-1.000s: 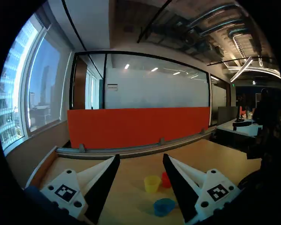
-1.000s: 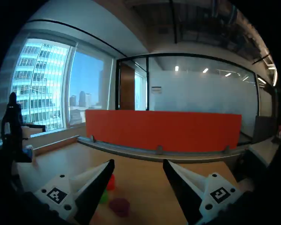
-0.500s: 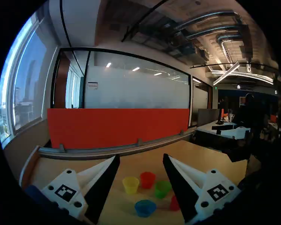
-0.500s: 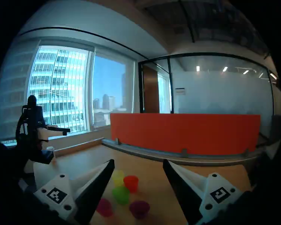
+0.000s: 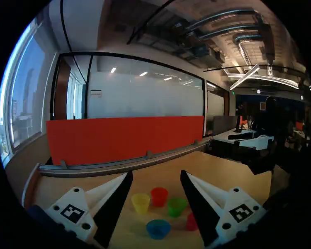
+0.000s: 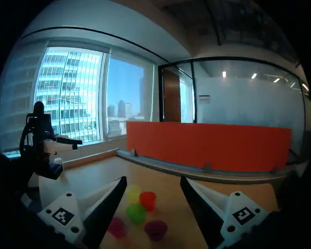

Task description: Pour water

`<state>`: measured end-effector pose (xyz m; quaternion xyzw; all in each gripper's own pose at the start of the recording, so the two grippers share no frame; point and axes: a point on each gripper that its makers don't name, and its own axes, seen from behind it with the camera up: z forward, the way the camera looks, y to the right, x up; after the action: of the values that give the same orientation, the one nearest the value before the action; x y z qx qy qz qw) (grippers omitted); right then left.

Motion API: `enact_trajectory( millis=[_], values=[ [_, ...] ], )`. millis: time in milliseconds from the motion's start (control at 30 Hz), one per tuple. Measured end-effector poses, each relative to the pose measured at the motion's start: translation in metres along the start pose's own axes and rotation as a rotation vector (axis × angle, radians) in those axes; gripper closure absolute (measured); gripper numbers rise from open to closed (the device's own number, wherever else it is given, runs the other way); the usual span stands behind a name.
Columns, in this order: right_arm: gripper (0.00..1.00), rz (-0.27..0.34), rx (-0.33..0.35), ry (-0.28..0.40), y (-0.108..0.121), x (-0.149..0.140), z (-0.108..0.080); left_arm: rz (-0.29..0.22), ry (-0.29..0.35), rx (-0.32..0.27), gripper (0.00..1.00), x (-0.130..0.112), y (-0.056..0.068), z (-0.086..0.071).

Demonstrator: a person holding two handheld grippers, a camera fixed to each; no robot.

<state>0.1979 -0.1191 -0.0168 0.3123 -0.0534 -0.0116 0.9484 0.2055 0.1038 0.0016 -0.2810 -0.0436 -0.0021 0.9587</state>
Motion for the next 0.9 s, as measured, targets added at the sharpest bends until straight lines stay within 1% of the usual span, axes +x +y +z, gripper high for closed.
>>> enact_trajectory(
  millis=[167, 300, 500, 700, 900],
  values=[
    [0.00, -0.017, 0.014, -0.025, -0.002, -0.006, 0.002, 0.001, -0.020, -0.011, 0.15, -0.007, 0.000, -0.001],
    [0.00, -0.025, 0.027, -0.051, -0.005, -0.010, 0.001, 0.005, -0.048, -0.023, 0.15, -0.017, 0.000, -0.002],
    [0.00, -0.043, 0.051, -0.094, -0.010, -0.017, -0.001, 0.015, -0.093, -0.036, 0.15, -0.035, -0.002, -0.004],
    [0.00, -0.057, 0.066, -0.120, -0.012, -0.023, -0.005, 0.020, -0.124, -0.053, 0.15, -0.049, -0.002, -0.006],
    [0.00, -0.065, 0.070, -0.149, -0.014, -0.030, -0.006, 0.010, -0.153, -0.067, 0.15, -0.063, -0.003, -0.005]
  ],
)
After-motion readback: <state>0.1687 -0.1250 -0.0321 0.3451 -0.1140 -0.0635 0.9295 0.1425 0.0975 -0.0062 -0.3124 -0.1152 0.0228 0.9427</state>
